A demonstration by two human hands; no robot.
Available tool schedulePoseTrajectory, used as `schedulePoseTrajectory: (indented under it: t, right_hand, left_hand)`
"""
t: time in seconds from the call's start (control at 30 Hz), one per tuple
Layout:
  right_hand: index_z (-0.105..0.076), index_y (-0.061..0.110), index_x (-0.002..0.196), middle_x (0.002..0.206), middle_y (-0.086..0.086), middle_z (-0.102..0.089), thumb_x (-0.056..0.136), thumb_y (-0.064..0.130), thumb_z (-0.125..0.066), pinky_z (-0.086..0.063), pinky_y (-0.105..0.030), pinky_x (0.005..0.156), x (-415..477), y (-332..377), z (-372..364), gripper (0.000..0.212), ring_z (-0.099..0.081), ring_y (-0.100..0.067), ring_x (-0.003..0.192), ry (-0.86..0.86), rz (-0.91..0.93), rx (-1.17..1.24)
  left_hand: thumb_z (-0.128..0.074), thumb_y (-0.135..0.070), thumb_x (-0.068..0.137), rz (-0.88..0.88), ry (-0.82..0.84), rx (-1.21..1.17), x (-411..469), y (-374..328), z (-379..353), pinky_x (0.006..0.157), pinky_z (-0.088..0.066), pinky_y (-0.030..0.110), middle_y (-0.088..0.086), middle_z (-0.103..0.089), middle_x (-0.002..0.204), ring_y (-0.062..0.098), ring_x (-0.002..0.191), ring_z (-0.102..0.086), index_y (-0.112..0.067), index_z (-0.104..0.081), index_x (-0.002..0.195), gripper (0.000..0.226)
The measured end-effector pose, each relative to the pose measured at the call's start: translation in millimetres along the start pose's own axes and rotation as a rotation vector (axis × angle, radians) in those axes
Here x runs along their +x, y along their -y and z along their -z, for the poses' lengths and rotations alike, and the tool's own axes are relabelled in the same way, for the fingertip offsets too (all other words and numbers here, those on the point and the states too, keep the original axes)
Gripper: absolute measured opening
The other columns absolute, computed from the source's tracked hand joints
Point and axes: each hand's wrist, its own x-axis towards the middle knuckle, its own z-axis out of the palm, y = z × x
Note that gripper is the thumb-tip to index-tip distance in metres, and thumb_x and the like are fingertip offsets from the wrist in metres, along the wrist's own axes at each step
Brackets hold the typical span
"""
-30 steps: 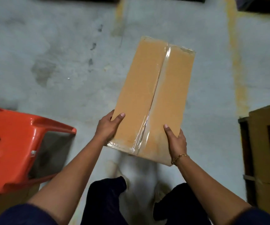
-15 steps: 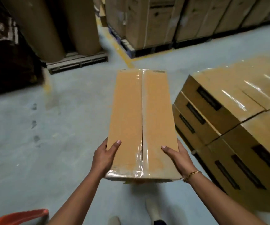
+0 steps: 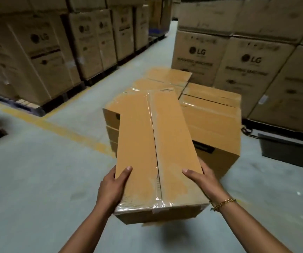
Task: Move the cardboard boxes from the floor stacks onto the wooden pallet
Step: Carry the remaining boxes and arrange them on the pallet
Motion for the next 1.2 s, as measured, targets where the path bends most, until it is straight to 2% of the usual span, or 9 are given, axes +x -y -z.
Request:
schedulePoseTrajectory:
  t: [0.13, 0.2, 0.3, 0.47, 0.57, 0.67, 0.8, 1.07, 1.2]
  right_hand:
    - [-0.054, 0.052, 0.119, 0.112, 0.016, -0.07, 0.088, 0.026, -0.078, -0.058, -0.03, 0.086, 14, 7, 101, 0.046, -0.069, -0.008, 0.102, -0.115, 0.003, 0.006]
    - [-0.055, 0.054, 0.117, 0.114, 0.016, -0.07, 0.088, 0.032, -0.078, -0.057, -0.035, 0.091, 23, 5, 152, 0.043, -0.069, -0.01, 0.104, -0.166, -0.009, -0.006]
    - [-0.055, 0.048, 0.129, 0.118, 0.012, -0.071, 0.086, 0.041, -0.079, -0.056, -0.046, 0.098, 37, 1, 222, 0.05, -0.069, -0.015, 0.108, -0.244, -0.042, -0.024]
    - [-0.061, 0.045, 0.126, 0.116, 0.015, -0.074, 0.085, 0.038, -0.08, -0.054, -0.048, 0.101, 72, -8, 310, 0.046, -0.07, -0.013, 0.108, -0.335, -0.057, -0.006]
    - [-0.062, 0.045, 0.122, 0.114, 0.015, -0.074, 0.087, 0.033, -0.079, -0.055, -0.047, 0.101, 98, -13, 353, 0.041, -0.071, -0.012, 0.106, -0.381, -0.085, 0.041]
    - [-0.062, 0.045, 0.119, 0.111, 0.014, -0.075, 0.087, 0.03, -0.079, -0.055, -0.046, 0.1, 129, -12, 391, 0.039, -0.072, -0.013, 0.104, -0.43, -0.11, 0.074]
    - [-0.061, 0.044, 0.122, 0.112, 0.012, -0.075, 0.088, 0.029, -0.078, -0.057, -0.043, 0.097, 169, -8, 442, 0.041, -0.072, -0.014, 0.104, -0.497, -0.117, 0.108]
    - [-0.063, 0.042, 0.118, 0.111, 0.01, -0.076, 0.087, 0.025, -0.079, -0.058, -0.039, 0.093, 253, -13, 567, 0.038, -0.073, -0.013, 0.099, -0.566, -0.127, 0.16]
    - [-0.062, 0.036, 0.13, 0.113, 0.011, -0.075, 0.085, 0.029, -0.081, -0.056, -0.043, 0.098, 312, -28, 651, 0.049, -0.072, -0.013, 0.104, -0.527, -0.118, 0.125]
  left_hand:
    - [-0.059, -0.064, 0.092, -0.049, 0.101, 0.007, 20, -57, -99, 0.085, -0.057, 0.042, -0.009, -0.075, 0.106, 0.015, 0.092, -0.071, -0.034, -0.067, 0.12, 0.042]
    - [-0.06, -0.062, 0.092, -0.064, 0.159, -0.003, 27, -83, -150, 0.082, -0.056, 0.04, -0.005, -0.074, 0.109, 0.016, 0.094, -0.07, -0.03, -0.066, 0.125, 0.046]
    - [-0.062, -0.06, 0.092, -0.066, 0.25, -0.035, 38, -120, -221, 0.082, -0.057, 0.039, -0.005, -0.074, 0.11, 0.015, 0.095, -0.07, -0.028, -0.065, 0.126, 0.047]
    - [-0.065, -0.05, 0.094, -0.072, 0.387, -0.071, 67, -169, -319, 0.076, -0.056, 0.031, -0.005, -0.073, 0.107, 0.014, 0.095, -0.07, -0.021, -0.064, 0.127, 0.044]
    - [-0.066, -0.051, 0.094, -0.068, 0.455, -0.051, 93, -192, -374, 0.086, -0.059, 0.041, -0.002, -0.074, 0.11, 0.018, 0.097, -0.071, -0.023, -0.065, 0.128, 0.044]
    - [-0.066, -0.063, 0.088, -0.106, 0.477, 0.02, 126, -213, -425, 0.091, -0.058, 0.047, -0.006, -0.076, 0.106, 0.018, 0.096, -0.072, -0.028, -0.069, 0.119, 0.047]
    - [-0.061, -0.079, 0.072, -0.134, 0.511, 0.087, 162, -249, -488, 0.091, -0.058, 0.045, -0.012, -0.076, 0.104, 0.015, 0.095, -0.072, -0.03, -0.07, 0.122, 0.07]
    - [-0.059, -0.082, 0.07, -0.174, 0.579, 0.13, 218, -320, -634, 0.089, -0.059, 0.046, -0.012, -0.076, 0.105, 0.016, 0.093, -0.073, -0.033, -0.069, 0.124, 0.074]
    - [-0.061, -0.082, 0.07, -0.15, 0.553, 0.106, 241, -344, -724, 0.09, -0.059, 0.045, -0.013, -0.076, 0.103, 0.015, 0.093, -0.073, -0.034, -0.07, 0.12, 0.07]
